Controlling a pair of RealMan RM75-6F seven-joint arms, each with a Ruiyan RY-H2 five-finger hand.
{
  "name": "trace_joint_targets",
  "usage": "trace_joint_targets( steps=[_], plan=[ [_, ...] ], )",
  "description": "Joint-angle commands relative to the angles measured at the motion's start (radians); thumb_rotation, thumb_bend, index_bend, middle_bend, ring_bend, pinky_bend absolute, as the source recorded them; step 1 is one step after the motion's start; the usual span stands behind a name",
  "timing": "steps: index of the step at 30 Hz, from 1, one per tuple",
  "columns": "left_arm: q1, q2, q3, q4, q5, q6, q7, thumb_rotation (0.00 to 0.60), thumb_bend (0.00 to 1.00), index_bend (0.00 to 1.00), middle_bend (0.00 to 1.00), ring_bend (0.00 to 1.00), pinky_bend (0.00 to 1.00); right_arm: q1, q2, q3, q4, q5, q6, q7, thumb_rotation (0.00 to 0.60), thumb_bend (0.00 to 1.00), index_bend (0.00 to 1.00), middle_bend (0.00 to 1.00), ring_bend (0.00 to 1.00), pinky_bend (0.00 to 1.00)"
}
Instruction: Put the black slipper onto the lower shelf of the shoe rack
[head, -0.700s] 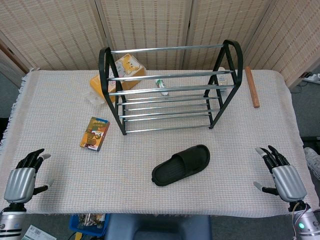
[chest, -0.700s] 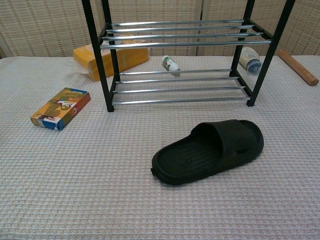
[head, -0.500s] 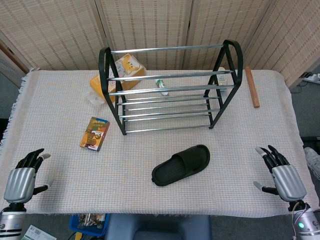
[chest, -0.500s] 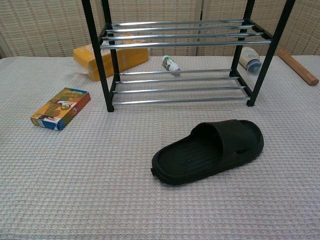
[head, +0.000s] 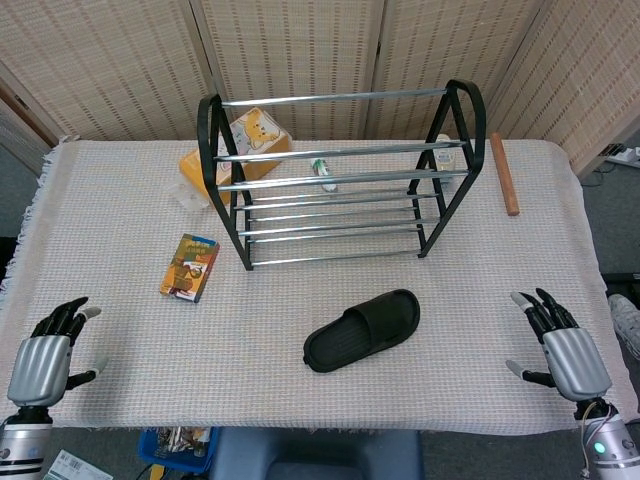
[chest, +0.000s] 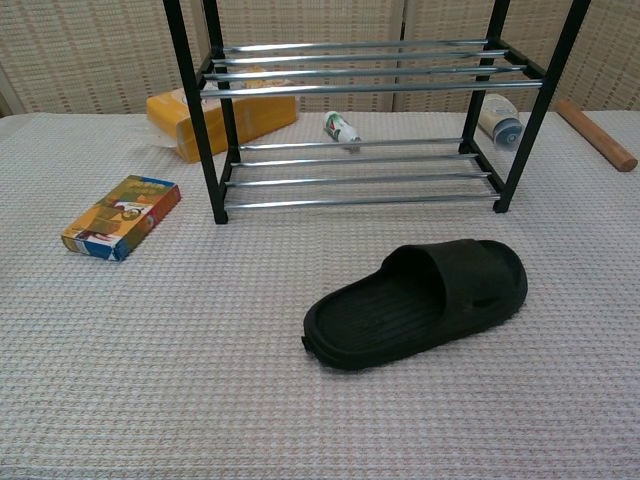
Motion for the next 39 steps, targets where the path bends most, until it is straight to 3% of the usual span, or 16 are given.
trace_joint_targets(
  steps=[1, 15, 25, 39],
  plan=[
    [0.002, 0.0, 0.001, 0.001, 0.0, 0.002, -0.001, 0.6, 0.22, 0.26, 0.16, 0.17, 0.27, 0.016, -0.009, 0.004, -0.003, 0.002, -0.023, -0.015, 0.6, 0.12, 0.07, 0.12, 0.06, 0.15],
    [0.013, 0.008, 0.003, 0.005, -0.005, 0.013, -0.008, 0.6, 0.22, 0.26, 0.16, 0.17, 0.27, 0.119, -0.085, 0.02, 0.023, 0.02, -0.174, -0.059, 0.6, 0.1, 0.07, 0.12, 0.06, 0.15],
    [0.02, 0.012, 0.006, 0.003, -0.005, 0.017, -0.006, 0.6, 0.22, 0.26, 0.16, 0.17, 0.27, 0.2, -0.181, 0.039, 0.091, 0.039, -0.268, -0.09, 0.6, 0.05, 0.01, 0.09, 0.06, 0.15],
    [0.022, 0.012, 0.007, 0.008, -0.009, 0.014, -0.006, 0.6, 0.22, 0.26, 0.16, 0.17, 0.27, 0.284, -0.291, 0.051, 0.195, 0.048, -0.331, -0.1, 0.6, 0.05, 0.0, 0.07, 0.06, 0.15]
  ],
)
